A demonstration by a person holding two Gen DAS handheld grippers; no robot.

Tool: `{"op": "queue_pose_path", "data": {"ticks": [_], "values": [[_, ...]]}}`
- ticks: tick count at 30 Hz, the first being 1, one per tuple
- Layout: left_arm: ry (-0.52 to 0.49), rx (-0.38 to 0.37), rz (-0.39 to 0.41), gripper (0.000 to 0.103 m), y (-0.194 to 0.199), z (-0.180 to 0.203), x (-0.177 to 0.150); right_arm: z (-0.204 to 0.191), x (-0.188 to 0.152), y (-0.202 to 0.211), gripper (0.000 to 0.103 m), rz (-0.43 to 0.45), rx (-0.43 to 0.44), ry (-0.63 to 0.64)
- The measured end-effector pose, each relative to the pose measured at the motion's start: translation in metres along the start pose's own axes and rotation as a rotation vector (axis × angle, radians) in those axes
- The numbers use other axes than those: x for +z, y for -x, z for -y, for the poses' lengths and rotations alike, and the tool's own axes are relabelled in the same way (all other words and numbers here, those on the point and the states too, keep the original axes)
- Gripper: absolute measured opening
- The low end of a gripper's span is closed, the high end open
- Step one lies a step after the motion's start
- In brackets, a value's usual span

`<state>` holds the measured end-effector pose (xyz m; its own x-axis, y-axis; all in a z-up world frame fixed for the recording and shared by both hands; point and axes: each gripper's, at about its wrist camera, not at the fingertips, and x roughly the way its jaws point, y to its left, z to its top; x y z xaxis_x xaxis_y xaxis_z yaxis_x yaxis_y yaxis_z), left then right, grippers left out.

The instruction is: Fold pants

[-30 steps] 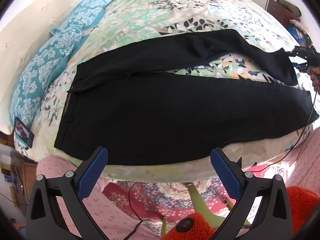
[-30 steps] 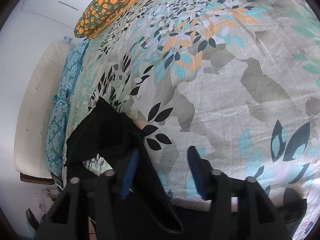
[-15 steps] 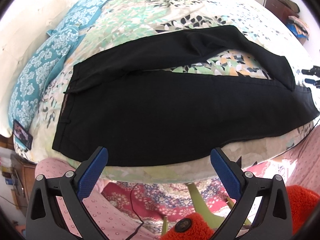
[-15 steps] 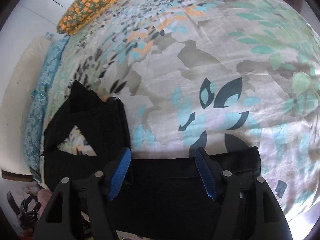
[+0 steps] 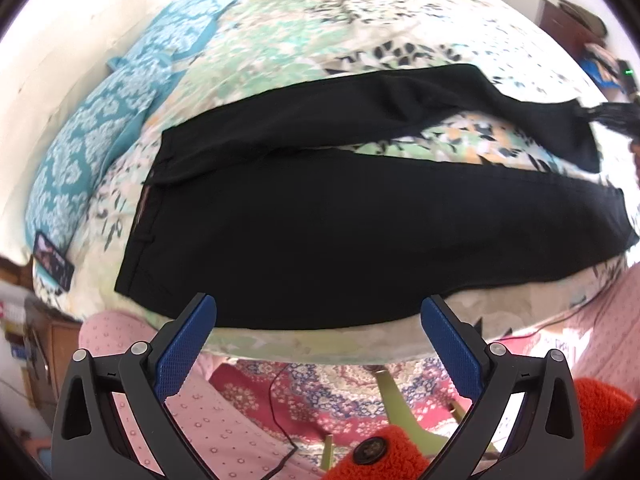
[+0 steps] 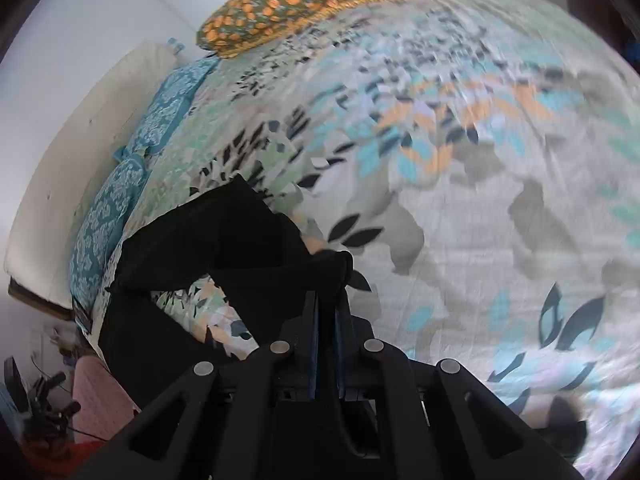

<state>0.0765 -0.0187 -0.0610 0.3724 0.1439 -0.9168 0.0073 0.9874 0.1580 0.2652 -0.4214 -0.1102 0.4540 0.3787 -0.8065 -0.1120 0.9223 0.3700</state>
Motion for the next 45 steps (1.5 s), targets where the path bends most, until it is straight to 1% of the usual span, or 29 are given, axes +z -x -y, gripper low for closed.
{"op": "queue_pose_path", "data": {"ticks": [2,3,5,7,9,10,12,14,17,20,24,26,27,28,29,30,31,32,33,34,35,36,37,39,40,41,42,43,45], "values": [[0.031,-0.014,-0.03,0.102,-0.01,-0.004,0.004,-0.014,0.028,0.033,0.007,0.064,-0.09,0.083],[0.036,-0.026,-0.042,0.102,-0.015,-0.002,0.007,-0.017,0.044,0.046,0.007,0.1,-0.132,0.103],[0.018,-0.042,-0.05,0.102,-0.021,0.005,0.013,-0.015,0.077,0.065,0.007,0.167,-0.212,0.116],[-0.023,-0.048,-0.04,0.102,-0.022,0.018,0.02,-0.003,0.107,0.07,0.007,0.213,-0.277,0.086],[-0.057,-0.057,-0.026,0.102,-0.021,0.028,0.024,0.012,0.135,0.062,0.007,0.232,-0.324,0.045],[-0.068,-0.058,-0.023,0.102,-0.021,0.031,0.025,0.02,0.147,0.054,0.007,0.228,-0.355,0.039],[-0.092,-0.054,-0.025,0.102,-0.025,0.037,0.029,0.037,0.164,0.029,0.007,0.189,-0.421,0.044],[-0.096,-0.051,-0.043,0.102,-0.033,0.039,0.033,0.06,0.171,-0.003,0.007,0.139,-0.459,0.025],[-0.084,-0.043,-0.074,0.102,-0.044,0.04,0.037,0.09,0.167,-0.054,0.007,0.056,-0.495,0.0],[-0.079,-0.025,-0.097,0.102,-0.055,0.039,0.04,0.116,0.153,-0.091,0.007,0.027,-0.512,-0.041],[-0.089,-0.009,-0.133,0.102,-0.071,0.041,0.044,0.146,0.137,-0.122,0.007,-0.009,-0.528,-0.099],[-0.094,0.004,-0.128,0.102,-0.08,0.039,0.05,0.154,0.129,-0.129,0.009,-0.025,-0.528,-0.114],[-0.09,0.016,-0.117,0.102,-0.086,0.034,0.057,0.157,0.127,-0.129,0.011,-0.033,-0.539,-0.121],[-0.075,0.038,-0.104,0.102,-0.093,0.026,0.066,0.157,0.124,-0.126,0.019,-0.03,-0.563,-0.126],[-0.052,0.054,-0.086,0.102,-0.098,0.016,0.075,0.154,0.122,-0.119,0.031,-0.017,-0.6,-0.128],[-0.014,0.071,-0.055,0.102,-0.103,0.003,0.088,0.148,0.121,-0.109,0.037,0.019,-0.607,-0.125],[0.026,0.09,-0.023,0.102,-0.107,-0.01,0.101,0.137,0.118,-0.097,0.038,0.072,-0.574,-0.112],[0.065,0.104,0.009,0.102,-0.112,-0.022,0.113,0.123,0.115,-0.087,0.043,0.115,-0.514,-0.096],[0.102,0.112,0.049,0.102,-0.119,-0.033,0.127,0.109,0.113,-0.082,0.052,0.137,-0.428,-0.084],[0.126,0.119,0.083,0.102,-0.128,-0.041,0.14,0.097,0.108,-0.081,0.055,0.136,-0.294,-0.084],[0.138,0.131,0.104,0.102,-0.138,-0.045,0.15,0.086,0.105,-0.089,0.057,0.108,-0.151,-0.088],[0.147,0.153,0.119,0.102,-0.152,-0.049,0.16,0.075,0.099,-0.099,0.057,0.063,-0.071,-0.076],[0.147,0.185,0.122,0.102,-0.169,-0.052,0.167,0.066,0.093,-0.111,0.057,0.017,-0.081,-0.037],[0.127,0.282,0.062,0.102,-0.209,-0.054,0.173,0.057,0.078,-0.14,0.057,-0.072,-0.215,0.058],[0.108,0.323,0.012,0.103,-0.228,-0.056,0.172,0.065,0.072,-0.152,0.057,-0.123,-0.293,0.07],[0.102,0.315,-0.011,0.103,-0.24,-0.06,0.169,0.073,0.068,-0.15,0.057,-0.097,-0.283,0.071],[0.115,0.278,0.019,0.103,-0.241,-0.067,0.164,0.079,0.067,-0.143,0.057,-0.063,-0.3,0.06],[0.118,0.274,0.036,0.103,-0.238,-0.071,0.162,0.086,0.068,-0.141,0.057,-0.063,-0.359,0.048],[0.115,0.257,0.035,0.103,-0.232,-0.077,0.16,0.098,0.069,-0.134,0.057,-0.066,-0.412,0.011]]}}
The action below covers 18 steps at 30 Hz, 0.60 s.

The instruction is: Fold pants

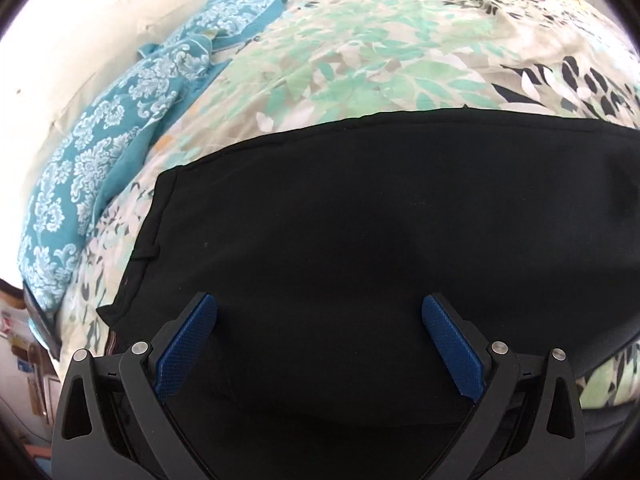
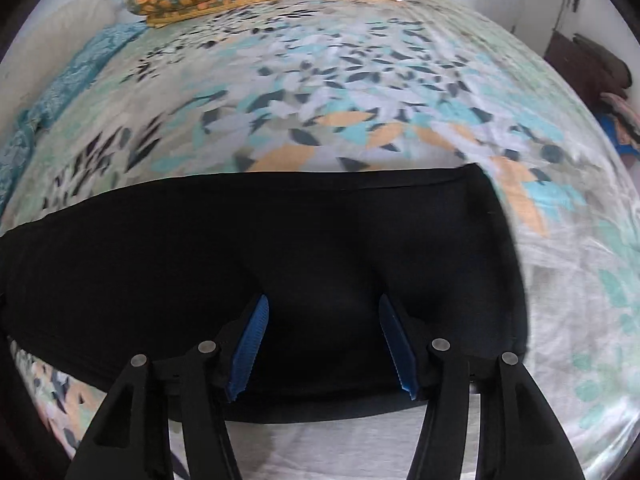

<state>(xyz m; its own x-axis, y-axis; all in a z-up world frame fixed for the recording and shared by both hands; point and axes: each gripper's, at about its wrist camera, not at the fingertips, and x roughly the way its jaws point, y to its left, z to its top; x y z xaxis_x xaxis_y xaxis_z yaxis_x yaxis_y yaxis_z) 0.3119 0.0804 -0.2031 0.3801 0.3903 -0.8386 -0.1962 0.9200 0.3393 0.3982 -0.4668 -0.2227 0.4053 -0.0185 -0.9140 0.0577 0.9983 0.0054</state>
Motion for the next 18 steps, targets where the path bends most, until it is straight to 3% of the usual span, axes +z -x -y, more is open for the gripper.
{"op": "queue_pose_path", "data": {"ticks": [3,4,7,10,14,16,18], "values": [[0.019,0.003,-0.009,0.103,0.017,-0.007,0.0,0.013,-0.002,0.016,0.058,-0.025,-0.099,-0.062],[0.021,0.019,0.0,0.102,0.026,-0.011,-0.003,0.011,-0.004,0.03,0.058,-0.005,-0.095,-0.074],[0.024,-0.065,0.037,0.102,0.061,-0.017,-0.026,-0.011,-0.032,0.077,0.059,0.055,0.025,-0.091],[-0.056,-0.158,0.001,0.102,0.076,-0.004,-0.068,-0.053,-0.081,0.116,0.069,0.058,0.202,-0.096],[-0.291,-0.13,-0.036,0.102,0.081,0.032,-0.137,-0.127,-0.16,0.14,0.072,-0.026,0.381,-0.04],[-0.327,-0.103,0.006,0.102,0.096,0.034,-0.152,-0.158,-0.196,0.144,0.072,-0.074,0.392,0.005],[-0.366,-0.112,-0.049,0.102,0.097,0.031,-0.157,-0.18,-0.227,0.145,0.072,-0.123,0.387,0.02]]}}
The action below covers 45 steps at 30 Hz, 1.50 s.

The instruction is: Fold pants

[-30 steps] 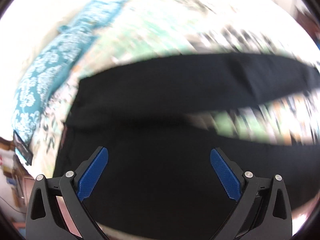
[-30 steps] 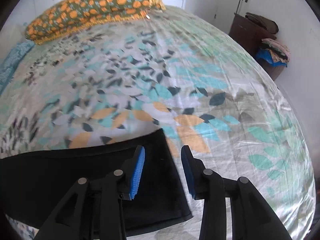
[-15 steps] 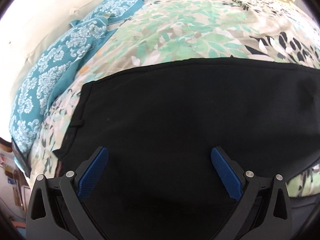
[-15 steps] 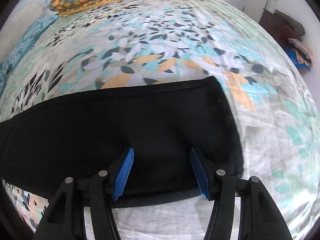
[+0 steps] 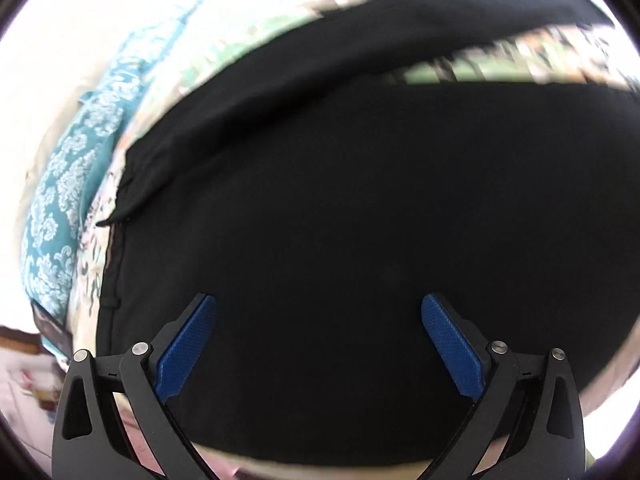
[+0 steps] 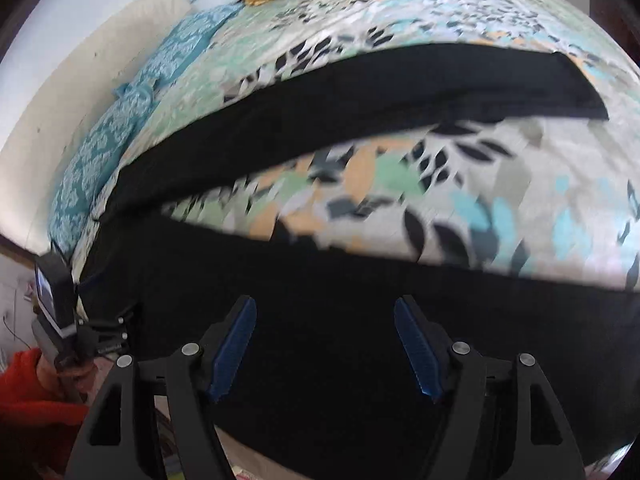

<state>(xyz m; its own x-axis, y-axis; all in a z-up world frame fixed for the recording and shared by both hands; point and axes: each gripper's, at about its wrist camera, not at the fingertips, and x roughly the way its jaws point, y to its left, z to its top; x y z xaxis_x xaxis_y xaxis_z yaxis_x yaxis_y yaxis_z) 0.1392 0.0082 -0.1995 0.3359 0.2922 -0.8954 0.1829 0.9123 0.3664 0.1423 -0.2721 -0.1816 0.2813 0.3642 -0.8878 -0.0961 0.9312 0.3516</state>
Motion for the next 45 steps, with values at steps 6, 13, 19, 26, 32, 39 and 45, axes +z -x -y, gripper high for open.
{"op": "queue_pose_path", "data": {"ticks": [6,13,19,26,32,39,45], "values": [[0.074,-0.139,-0.109,0.102,-0.002,-0.024,-0.026,-0.034,-0.049,-0.011,0.082,-0.097,-0.113,0.113],[0.257,-0.204,0.058,0.102,0.028,-0.057,-0.028,-0.032,-0.059,0.022,0.083,0.022,-0.085,-0.002],[0.195,-0.224,0.195,0.102,0.039,-0.027,-0.007,-0.057,-0.04,0.01,0.083,0.09,0.137,0.032],[-0.03,-0.118,0.065,0.103,0.011,0.018,-0.016,-0.057,-0.053,-0.003,0.08,-0.104,0.04,0.112],[0.155,-0.13,0.023,0.102,0.0,-0.021,-0.014,0.098,-0.055,0.122,0.081,0.207,-0.171,-0.298],[0.125,-0.102,0.041,0.102,-0.003,-0.014,-0.016,0.267,-0.062,0.135,0.08,-0.034,-0.275,-0.548],[0.143,-0.108,0.035,0.103,-0.001,-0.019,-0.026,0.277,-0.052,0.115,0.051,-0.102,-0.1,-0.502]]}}
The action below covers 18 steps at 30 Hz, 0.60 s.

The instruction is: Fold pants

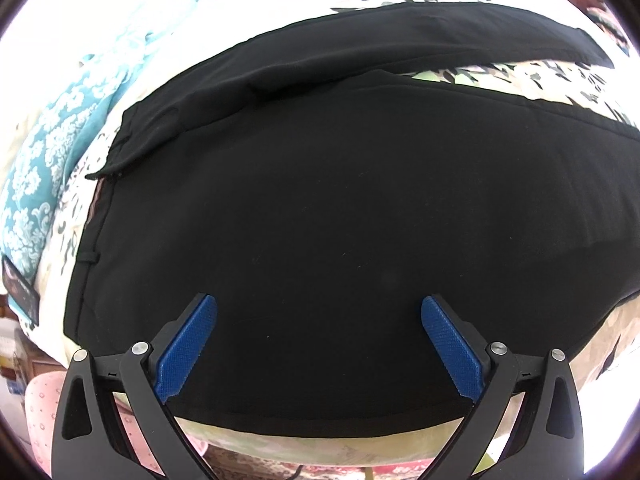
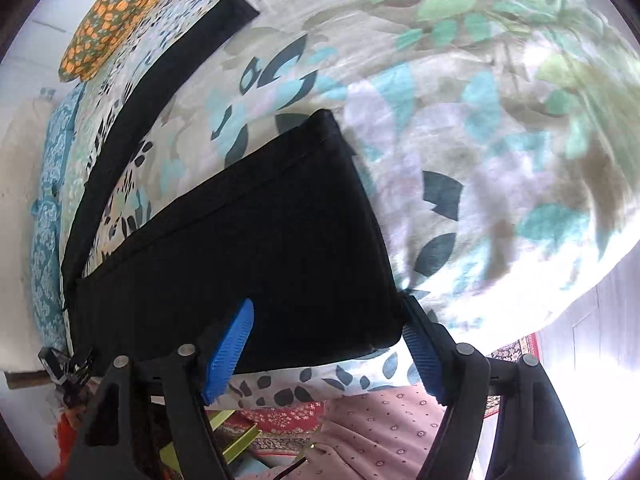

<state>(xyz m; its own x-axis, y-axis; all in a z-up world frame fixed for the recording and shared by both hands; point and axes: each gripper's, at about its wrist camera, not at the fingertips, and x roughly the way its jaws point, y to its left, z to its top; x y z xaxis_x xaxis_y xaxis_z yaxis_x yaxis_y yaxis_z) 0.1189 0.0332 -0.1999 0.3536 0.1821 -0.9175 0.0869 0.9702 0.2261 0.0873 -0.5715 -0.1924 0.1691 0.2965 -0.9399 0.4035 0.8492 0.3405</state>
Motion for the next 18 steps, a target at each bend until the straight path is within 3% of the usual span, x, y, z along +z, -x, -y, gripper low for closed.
{"op": "queue_pose_path", "data": {"ticks": [1,2,4,6,8,11,14,16,17,18], "values": [[0.002,-0.001,-0.001,0.103,0.0,-0.001,0.0,-0.002,0.001,0.001,0.034,0.001,0.018,-0.001],[0.004,0.0,-0.001,0.103,0.007,0.006,-0.004,-0.004,-0.003,-0.001,0.026,0.008,0.004,0.02],[0.003,0.006,0.001,0.103,0.01,0.007,-0.005,-0.029,-0.007,0.007,0.024,0.045,-0.096,0.119],[-0.02,0.011,0.013,0.102,0.013,0.01,-0.008,-0.036,-0.015,0.001,0.024,0.062,-0.25,0.191],[-0.046,0.02,0.014,0.102,0.012,0.013,-0.009,-0.03,-0.016,-0.015,0.024,0.007,-0.321,0.188],[-0.066,0.043,0.016,0.102,0.012,0.018,-0.01,-0.043,-0.016,-0.028,0.024,0.005,-0.413,0.226],[-0.044,0.026,0.009,0.103,0.012,0.013,-0.009,-0.052,-0.017,-0.028,0.029,0.021,-0.454,0.247],[-0.036,0.03,0.024,0.102,0.015,0.009,-0.007,-0.046,-0.018,-0.016,0.043,0.062,-0.458,0.208],[-0.027,0.036,0.051,0.102,0.02,0.005,-0.004,-0.043,-0.019,-0.007,0.056,0.099,-0.471,0.187],[-0.016,0.039,0.076,0.102,0.023,-0.001,0.0,-0.042,-0.021,0.004,0.06,0.149,-0.484,0.178]]}}
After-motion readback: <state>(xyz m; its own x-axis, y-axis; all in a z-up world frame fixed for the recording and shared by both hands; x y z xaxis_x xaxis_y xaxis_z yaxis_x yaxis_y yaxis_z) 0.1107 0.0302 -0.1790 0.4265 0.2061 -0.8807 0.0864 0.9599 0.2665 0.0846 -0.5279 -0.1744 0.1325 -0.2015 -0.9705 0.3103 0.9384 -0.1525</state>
